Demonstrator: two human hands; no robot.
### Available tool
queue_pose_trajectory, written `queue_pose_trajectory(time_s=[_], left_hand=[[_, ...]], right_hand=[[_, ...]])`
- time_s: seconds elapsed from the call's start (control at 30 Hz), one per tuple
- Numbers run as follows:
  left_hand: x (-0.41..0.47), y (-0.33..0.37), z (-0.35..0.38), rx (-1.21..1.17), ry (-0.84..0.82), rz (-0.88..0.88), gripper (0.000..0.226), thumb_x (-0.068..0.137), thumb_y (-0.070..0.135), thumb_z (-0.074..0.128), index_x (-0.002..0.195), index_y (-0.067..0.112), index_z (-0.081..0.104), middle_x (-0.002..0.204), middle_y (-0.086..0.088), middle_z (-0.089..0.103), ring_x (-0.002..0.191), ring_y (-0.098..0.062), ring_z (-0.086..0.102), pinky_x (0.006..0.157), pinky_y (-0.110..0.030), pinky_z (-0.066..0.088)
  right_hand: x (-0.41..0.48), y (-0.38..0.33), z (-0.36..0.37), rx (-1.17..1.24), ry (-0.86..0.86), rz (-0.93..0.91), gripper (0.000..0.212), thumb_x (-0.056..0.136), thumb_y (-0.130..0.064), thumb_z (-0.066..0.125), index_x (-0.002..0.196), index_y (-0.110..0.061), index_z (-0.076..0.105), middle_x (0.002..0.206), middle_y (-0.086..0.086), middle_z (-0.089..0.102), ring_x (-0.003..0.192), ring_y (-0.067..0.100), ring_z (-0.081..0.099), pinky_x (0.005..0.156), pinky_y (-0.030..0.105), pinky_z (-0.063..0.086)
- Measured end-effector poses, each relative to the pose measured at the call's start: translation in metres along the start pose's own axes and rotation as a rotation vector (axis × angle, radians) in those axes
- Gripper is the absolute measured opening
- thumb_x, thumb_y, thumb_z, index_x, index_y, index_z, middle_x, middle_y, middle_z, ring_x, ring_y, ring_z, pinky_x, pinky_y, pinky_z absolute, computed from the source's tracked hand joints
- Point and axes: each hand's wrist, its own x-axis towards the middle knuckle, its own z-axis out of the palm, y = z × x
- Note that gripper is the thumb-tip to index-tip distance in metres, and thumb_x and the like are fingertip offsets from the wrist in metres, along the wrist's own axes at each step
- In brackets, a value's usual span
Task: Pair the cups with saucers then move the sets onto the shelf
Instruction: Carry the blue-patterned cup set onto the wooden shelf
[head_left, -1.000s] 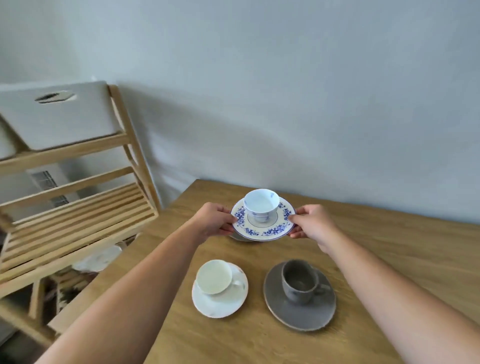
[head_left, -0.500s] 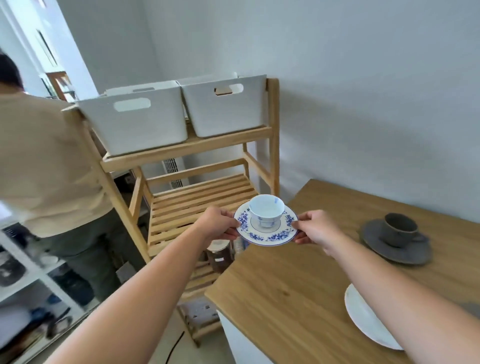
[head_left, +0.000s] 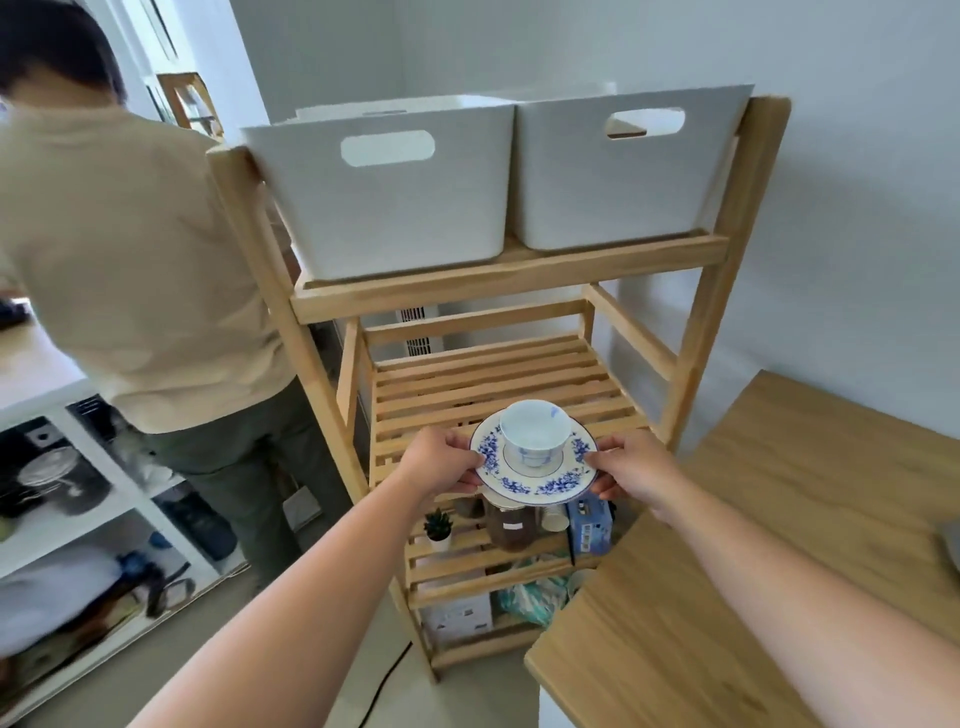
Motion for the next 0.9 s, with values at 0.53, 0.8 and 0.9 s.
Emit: queue_pose_trajectory(time_s=[0.53,0.8,0.9], left_hand=[[0.124,-0.064,-0.016,-0.078,0.198,-0.128,0.011,0.089,0.007,0.058,0.097,0.01,0.064,0.079,-0.005,0.069,0.068,-0.014,0.066,0.061,-0.025,0.057],[0.191,-0.075,-0.021,-0.067,0.385,-0.077,0.021,0.088,0.016,0.061,0.108,0.014,0.068,0.101,-0.006,0.073,0.088,-0.021,0.071,0.08,-0.041,0.06],[0.211,-0.074,-0.022,-0.052,0.439,-0.09,0.027,0.089,0.019,0.062,0.115,0.013,0.066,0.108,-0.006,0.071,0.093,-0.023,0.069,0.081,-0.04,0.059]], right_hand=[[0.145,0.0,0.085,-0.106,-0.153,0.059,0.02,0.088,-0.009,0.06,0.107,-0.002,0.06,0.071,0.013,0.068,0.049,0.015,0.063,0.043,0.022,0.052],[0.212,-0.014,0.116,-0.125,-0.115,-0.021,0.013,0.087,-0.01,0.061,0.1,-0.007,0.059,0.07,0.012,0.067,0.053,0.019,0.062,0.055,0.03,0.057],[0.232,-0.019,0.124,-0.136,-0.112,-0.028,0.013,0.087,-0.009,0.062,0.1,-0.008,0.06,0.072,0.011,0.067,0.053,0.018,0.062,0.056,0.03,0.057]])
